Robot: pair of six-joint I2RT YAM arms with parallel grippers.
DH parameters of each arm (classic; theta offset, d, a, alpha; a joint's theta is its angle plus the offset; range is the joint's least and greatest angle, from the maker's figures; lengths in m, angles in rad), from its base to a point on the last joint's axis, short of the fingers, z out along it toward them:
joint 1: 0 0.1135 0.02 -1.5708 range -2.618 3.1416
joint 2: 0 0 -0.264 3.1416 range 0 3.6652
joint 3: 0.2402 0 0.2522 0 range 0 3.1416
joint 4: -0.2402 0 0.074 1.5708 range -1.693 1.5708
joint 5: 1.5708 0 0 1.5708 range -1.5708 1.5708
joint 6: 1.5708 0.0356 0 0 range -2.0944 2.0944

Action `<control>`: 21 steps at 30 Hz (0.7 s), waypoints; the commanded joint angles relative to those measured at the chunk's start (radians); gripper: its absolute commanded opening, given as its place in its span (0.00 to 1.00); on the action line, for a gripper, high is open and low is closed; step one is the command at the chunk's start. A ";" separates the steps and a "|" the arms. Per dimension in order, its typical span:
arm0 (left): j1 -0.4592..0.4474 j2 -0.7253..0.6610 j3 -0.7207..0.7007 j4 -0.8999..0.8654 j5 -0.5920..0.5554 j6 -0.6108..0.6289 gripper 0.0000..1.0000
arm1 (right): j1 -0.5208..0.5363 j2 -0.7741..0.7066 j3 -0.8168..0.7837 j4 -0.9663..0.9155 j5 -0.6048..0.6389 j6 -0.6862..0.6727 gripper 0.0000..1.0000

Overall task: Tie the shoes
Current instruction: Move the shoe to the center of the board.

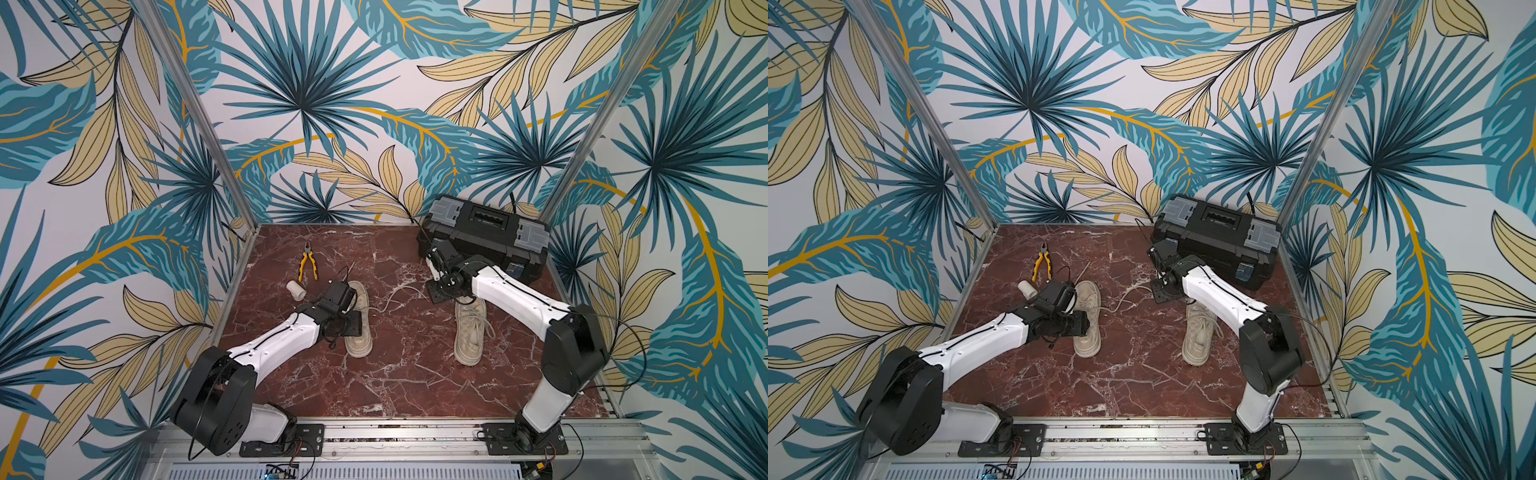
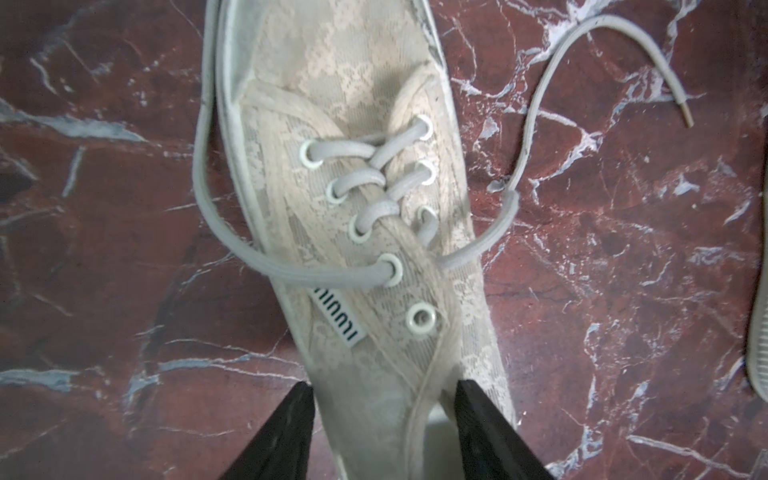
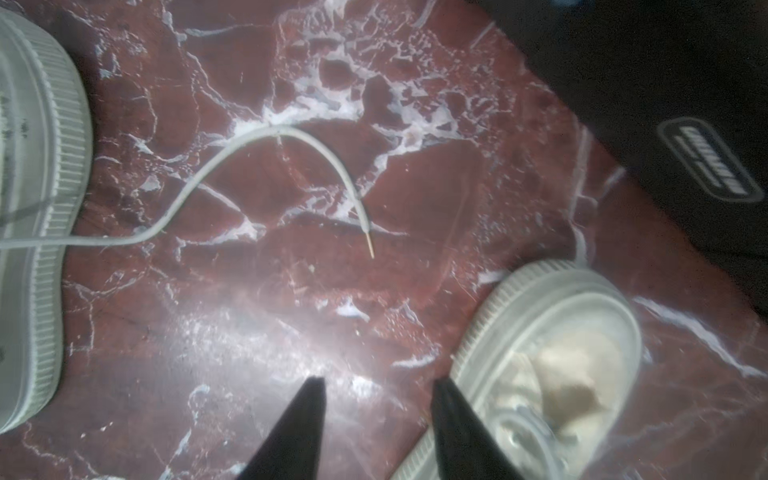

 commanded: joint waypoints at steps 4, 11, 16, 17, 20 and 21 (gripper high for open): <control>-0.002 0.018 0.026 -0.011 -0.040 0.005 0.43 | 0.003 0.181 0.133 0.022 -0.051 -0.054 0.46; -0.002 0.019 0.028 -0.009 -0.034 0.011 0.35 | 0.004 0.328 0.214 0.024 0.000 -0.060 0.45; -0.003 0.016 0.017 -0.004 -0.024 0.012 0.29 | -0.002 0.393 0.246 0.024 0.014 -0.050 0.44; -0.003 0.014 0.015 -0.003 -0.021 0.010 0.28 | -0.004 0.400 0.246 0.025 0.010 -0.043 0.42; -0.007 0.011 0.008 0.006 -0.010 0.010 0.23 | -0.006 0.414 0.238 0.024 0.000 -0.026 0.32; -0.011 0.009 0.007 0.008 -0.007 0.010 0.21 | -0.005 0.415 0.232 0.024 -0.002 -0.023 0.27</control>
